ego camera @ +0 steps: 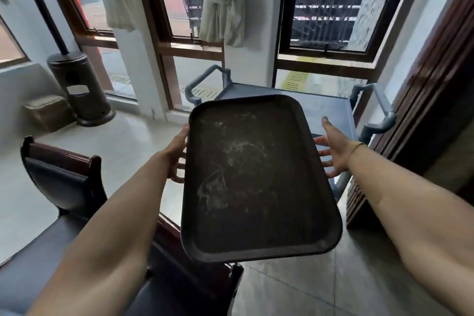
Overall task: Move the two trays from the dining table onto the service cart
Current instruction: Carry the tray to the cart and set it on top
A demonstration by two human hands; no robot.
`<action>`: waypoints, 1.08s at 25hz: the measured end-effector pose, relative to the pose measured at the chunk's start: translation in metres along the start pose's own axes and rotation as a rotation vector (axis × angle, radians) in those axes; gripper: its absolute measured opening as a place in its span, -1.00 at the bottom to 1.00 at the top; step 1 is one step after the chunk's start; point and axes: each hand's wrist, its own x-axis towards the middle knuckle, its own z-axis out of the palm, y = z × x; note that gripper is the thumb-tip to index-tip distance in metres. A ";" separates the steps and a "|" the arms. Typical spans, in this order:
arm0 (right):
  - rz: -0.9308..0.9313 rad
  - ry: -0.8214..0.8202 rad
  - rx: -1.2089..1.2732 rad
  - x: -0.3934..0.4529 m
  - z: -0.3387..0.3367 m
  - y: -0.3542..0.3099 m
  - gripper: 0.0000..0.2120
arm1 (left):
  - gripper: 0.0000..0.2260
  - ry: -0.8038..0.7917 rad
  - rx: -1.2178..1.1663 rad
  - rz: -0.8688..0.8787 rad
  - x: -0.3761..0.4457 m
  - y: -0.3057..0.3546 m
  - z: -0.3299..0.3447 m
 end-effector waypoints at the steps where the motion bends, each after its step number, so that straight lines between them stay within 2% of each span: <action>1: 0.004 0.004 0.008 0.008 -0.005 -0.003 -0.17 | -0.20 -0.008 0.006 0.000 0.011 0.006 0.005; 7: 0.031 0.009 0.033 0.085 -0.041 -0.031 -0.20 | -0.21 0.000 0.001 -0.001 0.082 0.047 0.050; 18: 0.044 -0.052 -0.004 0.228 -0.106 -0.125 -0.23 | -0.25 0.096 -0.132 0.009 0.195 0.140 0.138; 22: 0.040 -0.072 -0.018 0.262 -0.120 -0.148 -0.23 | -0.37 0.127 -0.138 0.021 0.225 0.167 0.153; 27: 0.034 -0.069 -0.019 0.295 -0.116 -0.173 -0.24 | -0.32 0.132 -0.125 0.016 0.265 0.190 0.147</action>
